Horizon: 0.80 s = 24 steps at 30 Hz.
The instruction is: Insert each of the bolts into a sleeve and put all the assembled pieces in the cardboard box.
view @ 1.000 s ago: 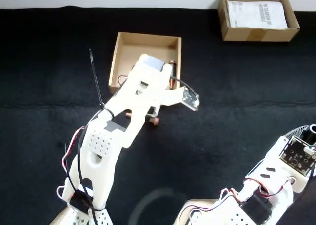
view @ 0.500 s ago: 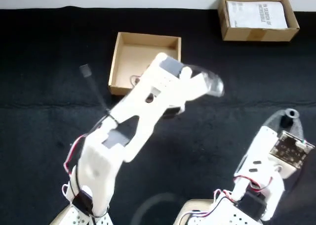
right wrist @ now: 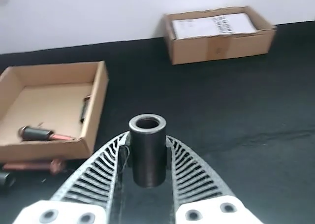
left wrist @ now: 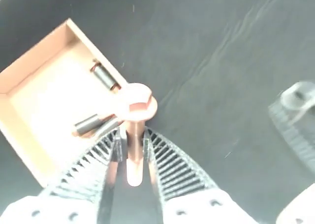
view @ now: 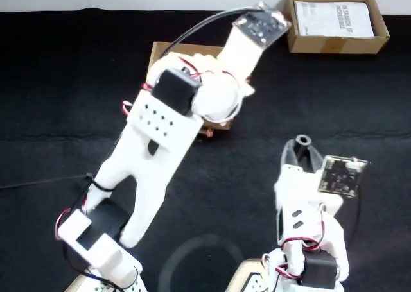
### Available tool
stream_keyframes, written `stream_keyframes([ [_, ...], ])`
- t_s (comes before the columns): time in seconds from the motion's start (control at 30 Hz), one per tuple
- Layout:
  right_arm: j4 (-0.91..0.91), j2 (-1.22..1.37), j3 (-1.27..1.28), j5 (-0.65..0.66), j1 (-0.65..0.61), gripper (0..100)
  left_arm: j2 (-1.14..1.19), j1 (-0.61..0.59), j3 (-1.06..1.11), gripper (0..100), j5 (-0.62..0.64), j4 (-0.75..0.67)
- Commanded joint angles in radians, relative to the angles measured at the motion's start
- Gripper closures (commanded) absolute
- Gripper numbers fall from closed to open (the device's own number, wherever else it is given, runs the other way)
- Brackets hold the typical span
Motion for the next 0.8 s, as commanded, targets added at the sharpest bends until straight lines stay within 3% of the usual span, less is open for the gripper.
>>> stream_keyframes([
  [0.0, 0.016, -0.004, -0.056, -0.006, -0.105, 99.1, -0.067, 0.035, -0.004, 99, 0.149, -0.072],
  [0.17, 0.022, -0.002, -0.053, -0.008, -0.229, 99.1, -0.067, 0.036, -0.004, 99, 0.344, -0.203],
  [0.3, 0.022, -0.001, -0.047, -0.005, -0.269, 99.1, -0.068, 0.047, -0.005, 99, 0.419, -0.259],
  [0.57, 0.022, 0.001, -0.045, -0.003, -0.283, 99.1, -0.147, 0.128, 0.016, 99, 0.430, -0.252],
  [0.77, 0.022, 0.001, -0.045, -0.003, -0.283, 99.1, -0.243, 0.137, 0.220, 99, 0.430, -0.288],
])
